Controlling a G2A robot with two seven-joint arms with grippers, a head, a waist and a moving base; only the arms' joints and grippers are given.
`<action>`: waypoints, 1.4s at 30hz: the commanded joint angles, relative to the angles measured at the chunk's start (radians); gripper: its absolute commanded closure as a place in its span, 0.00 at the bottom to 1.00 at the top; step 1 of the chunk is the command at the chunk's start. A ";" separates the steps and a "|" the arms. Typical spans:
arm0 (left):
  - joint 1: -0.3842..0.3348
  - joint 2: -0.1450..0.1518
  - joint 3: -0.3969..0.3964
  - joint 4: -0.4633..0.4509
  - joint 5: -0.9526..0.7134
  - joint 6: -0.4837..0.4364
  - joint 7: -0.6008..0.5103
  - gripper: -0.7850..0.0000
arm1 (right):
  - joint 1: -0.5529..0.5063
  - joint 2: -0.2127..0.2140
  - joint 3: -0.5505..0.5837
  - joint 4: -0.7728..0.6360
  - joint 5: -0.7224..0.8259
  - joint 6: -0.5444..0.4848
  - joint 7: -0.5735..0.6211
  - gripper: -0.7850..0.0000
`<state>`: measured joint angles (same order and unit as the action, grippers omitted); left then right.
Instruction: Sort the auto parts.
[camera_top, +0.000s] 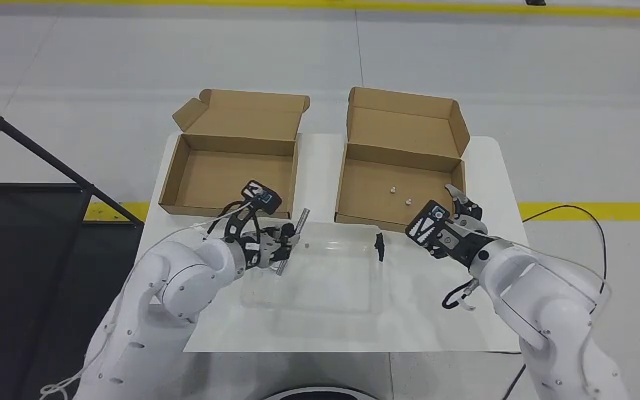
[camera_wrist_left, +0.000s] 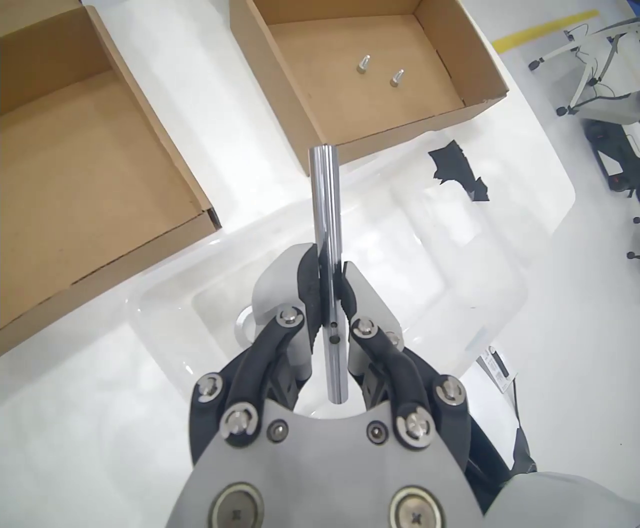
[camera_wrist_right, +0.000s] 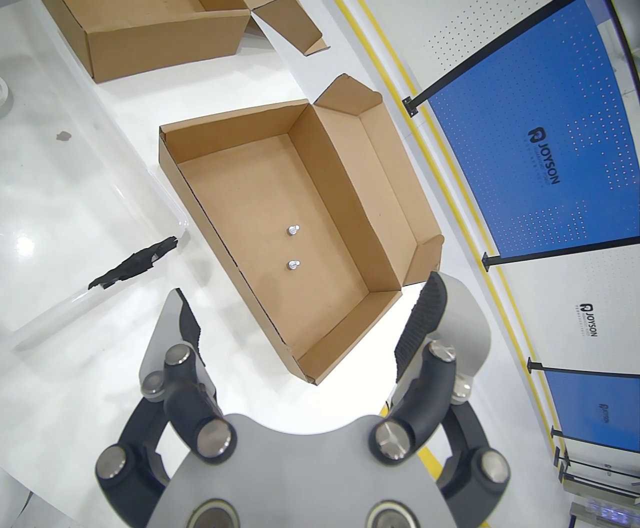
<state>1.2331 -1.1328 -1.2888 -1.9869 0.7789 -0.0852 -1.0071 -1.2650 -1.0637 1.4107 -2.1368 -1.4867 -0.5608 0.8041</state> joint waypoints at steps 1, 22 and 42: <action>0.000 0.000 0.000 0.000 0.000 0.000 0.000 1.00 | 0.000 0.000 0.000 0.000 0.000 0.000 0.000 0.00; 0.042 -0.003 -0.210 0.064 -0.426 0.020 0.307 1.00 | 0.000 0.000 0.000 0.000 0.000 0.000 0.000 0.00; -0.139 -0.019 -0.218 0.453 -0.485 0.196 0.529 1.00 | 0.000 0.000 0.000 0.000 0.000 0.000 0.000 0.00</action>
<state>1.0944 -1.1520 -1.5067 -1.5344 0.2937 0.1107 -0.4776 -1.2650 -1.0637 1.4107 -2.1368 -1.4867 -0.5608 0.8041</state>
